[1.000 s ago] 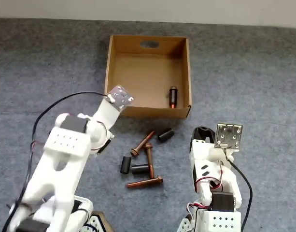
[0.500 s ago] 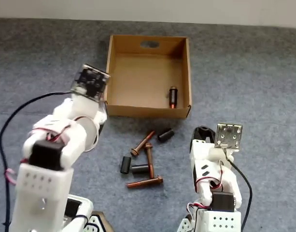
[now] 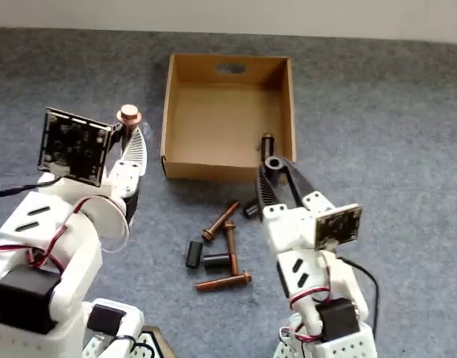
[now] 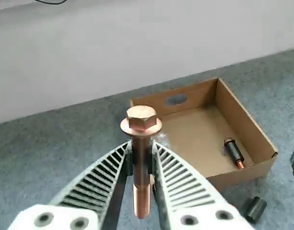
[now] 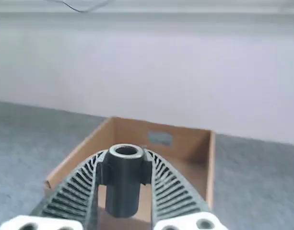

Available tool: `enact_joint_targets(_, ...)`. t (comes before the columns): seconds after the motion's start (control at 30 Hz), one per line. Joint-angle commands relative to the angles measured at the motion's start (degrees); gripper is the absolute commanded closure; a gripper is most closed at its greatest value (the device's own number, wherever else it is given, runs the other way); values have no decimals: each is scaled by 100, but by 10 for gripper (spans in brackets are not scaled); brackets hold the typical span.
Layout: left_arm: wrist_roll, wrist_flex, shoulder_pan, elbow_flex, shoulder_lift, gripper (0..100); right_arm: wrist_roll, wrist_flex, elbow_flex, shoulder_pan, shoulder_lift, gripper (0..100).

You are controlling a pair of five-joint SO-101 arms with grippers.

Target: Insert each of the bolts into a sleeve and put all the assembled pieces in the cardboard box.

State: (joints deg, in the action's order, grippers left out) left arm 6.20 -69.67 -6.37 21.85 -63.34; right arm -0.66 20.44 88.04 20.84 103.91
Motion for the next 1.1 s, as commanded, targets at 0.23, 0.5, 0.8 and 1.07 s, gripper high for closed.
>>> enact_joint_targets(0.23,-53,668,-699,-259,382,992,18,-1121,400,215,75,992)
enact_joint_targets(0.5,-53,677,-1798,127,382,992,18,-910,426,189,75,992)
enact_joint_targets(0.8,-123,1820,-1815,673,338,992,18,-796,391,189,84,992)
enact_joint_targets(1.07,-1231,1512,-1824,233,330,992,26,163,-189,189,119,992)
